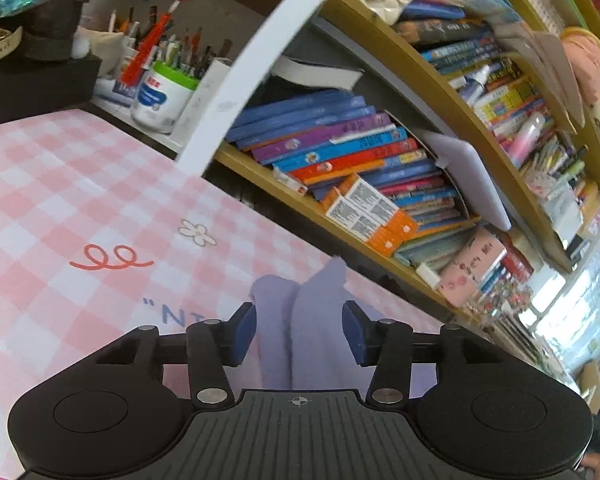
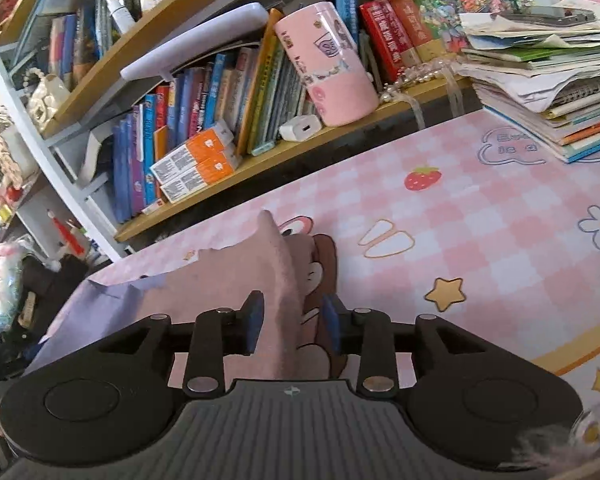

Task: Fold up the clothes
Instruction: 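Lift the hem with both grippers and fold it up toward the collar, then open both grippers and withdraw them from the folded sweater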

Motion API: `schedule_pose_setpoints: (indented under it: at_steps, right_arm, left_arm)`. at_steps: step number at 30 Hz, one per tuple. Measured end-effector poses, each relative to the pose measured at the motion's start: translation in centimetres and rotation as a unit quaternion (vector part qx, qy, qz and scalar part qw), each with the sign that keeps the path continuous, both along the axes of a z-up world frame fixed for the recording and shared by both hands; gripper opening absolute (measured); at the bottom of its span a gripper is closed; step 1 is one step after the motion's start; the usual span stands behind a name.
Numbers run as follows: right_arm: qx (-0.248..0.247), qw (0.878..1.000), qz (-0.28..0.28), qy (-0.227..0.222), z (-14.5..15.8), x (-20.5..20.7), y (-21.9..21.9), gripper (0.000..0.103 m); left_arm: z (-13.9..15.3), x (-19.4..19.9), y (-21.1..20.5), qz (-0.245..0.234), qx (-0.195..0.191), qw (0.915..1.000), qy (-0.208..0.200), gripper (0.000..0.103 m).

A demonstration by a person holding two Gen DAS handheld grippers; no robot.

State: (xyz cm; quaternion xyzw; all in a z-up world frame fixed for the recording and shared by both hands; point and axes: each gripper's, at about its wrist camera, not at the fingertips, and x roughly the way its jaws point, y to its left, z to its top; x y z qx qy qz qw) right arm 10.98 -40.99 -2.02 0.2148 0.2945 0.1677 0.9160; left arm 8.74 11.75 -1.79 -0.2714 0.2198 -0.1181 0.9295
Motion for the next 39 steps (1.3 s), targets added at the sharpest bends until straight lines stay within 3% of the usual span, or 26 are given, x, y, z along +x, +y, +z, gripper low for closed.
schedule_pose_setpoints:
  at_steps: [4,8,10,13,16,19,30,36,39]
  right_arm:
    - [-0.006,1.0,0.002,0.02,-0.7,0.5,0.5,0.03]
    - [0.01,1.0,0.006,0.024,-1.1,0.6,0.7,0.015]
    - [0.012,1.0,0.012,0.026,-1.3,0.6,1.0,0.012]
    - [0.012,0.999,0.018,0.026,-1.4,0.7,1.4,0.013]
    - [0.05,0.997,0.046,0.039,-1.8,0.9,2.1,0.013]
    - [0.063,0.993,0.085,0.045,-1.9,1.0,4.3,0.013]
    - [-0.026,0.979,0.202,0.002,-0.6,-1.5,16.0,0.017]
    - [-0.075,0.97,0.232,-0.022,-0.1,-1.6,17.8,0.018]
    - [-0.12,0.955,0.27,-0.033,0.7,-0.8,18.4,0.019]
  left_arm:
    - [-0.6,0.9,-1.0,-0.022,0.02,0.9989,0.034,0.045]
    - [-0.9,1.0,-1.3,-0.025,0.025,0.9985,0.042,0.043]
    - [-1.0,1.0,-1.1,-0.023,0.021,0.9985,0.045,0.035]
    - [-1.1,1.0,-0.1,-0.013,0.007,0.9983,0.056,0.032]
    - [-1.1,0.8,1.8,0.006,-0.014,0.9978,0.065,0.032]
    - [-0.9,0.6,4.2,0.027,-0.003,0.9975,0.066,0.032]
    - [-0.1,-1.8,12.3,0.141,0.032,0.987,0.07,0.036]
    - [3.0,-6.5,12.6,0.186,0.083,0.9779,0.049,0.055]
    - [4.6,-9.5,12.0,0.196,0.094,0.9754,0.034,0.064]
